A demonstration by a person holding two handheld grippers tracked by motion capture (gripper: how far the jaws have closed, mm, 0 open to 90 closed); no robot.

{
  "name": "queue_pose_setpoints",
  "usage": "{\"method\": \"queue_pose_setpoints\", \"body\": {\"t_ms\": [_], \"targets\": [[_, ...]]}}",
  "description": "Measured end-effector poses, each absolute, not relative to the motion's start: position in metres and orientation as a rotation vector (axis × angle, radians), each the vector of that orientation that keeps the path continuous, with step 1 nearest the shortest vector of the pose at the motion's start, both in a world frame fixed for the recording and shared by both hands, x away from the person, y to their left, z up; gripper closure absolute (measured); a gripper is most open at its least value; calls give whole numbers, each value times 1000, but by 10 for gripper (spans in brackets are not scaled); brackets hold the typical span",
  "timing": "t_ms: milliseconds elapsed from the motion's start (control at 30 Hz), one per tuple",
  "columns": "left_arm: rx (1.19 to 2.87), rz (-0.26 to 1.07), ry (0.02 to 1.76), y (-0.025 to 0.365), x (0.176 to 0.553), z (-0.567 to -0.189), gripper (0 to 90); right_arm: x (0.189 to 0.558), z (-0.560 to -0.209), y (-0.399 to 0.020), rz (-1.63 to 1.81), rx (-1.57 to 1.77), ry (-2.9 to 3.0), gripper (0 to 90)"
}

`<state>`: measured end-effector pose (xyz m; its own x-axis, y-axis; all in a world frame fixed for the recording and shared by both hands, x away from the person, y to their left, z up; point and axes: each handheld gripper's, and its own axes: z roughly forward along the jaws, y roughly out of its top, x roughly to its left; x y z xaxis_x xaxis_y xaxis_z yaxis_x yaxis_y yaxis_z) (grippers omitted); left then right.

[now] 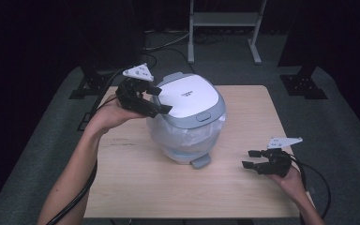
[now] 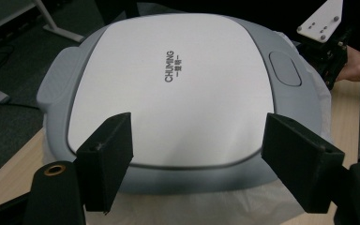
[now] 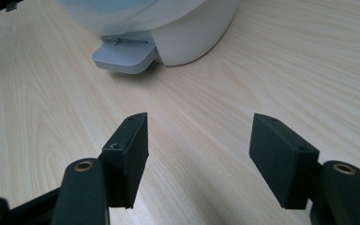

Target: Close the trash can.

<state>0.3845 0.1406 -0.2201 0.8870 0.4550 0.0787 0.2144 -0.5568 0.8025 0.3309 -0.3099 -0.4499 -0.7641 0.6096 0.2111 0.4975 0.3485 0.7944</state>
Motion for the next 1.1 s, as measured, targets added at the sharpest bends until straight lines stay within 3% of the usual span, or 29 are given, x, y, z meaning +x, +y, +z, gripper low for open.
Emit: {"method": "queue_pose_setpoints", "body": {"t_ms": [1100], "targets": [[2124, 393, 593, 203, 355, -258, 194, 329, -449, -313, 1394, 1038, 2458, 365]]}}
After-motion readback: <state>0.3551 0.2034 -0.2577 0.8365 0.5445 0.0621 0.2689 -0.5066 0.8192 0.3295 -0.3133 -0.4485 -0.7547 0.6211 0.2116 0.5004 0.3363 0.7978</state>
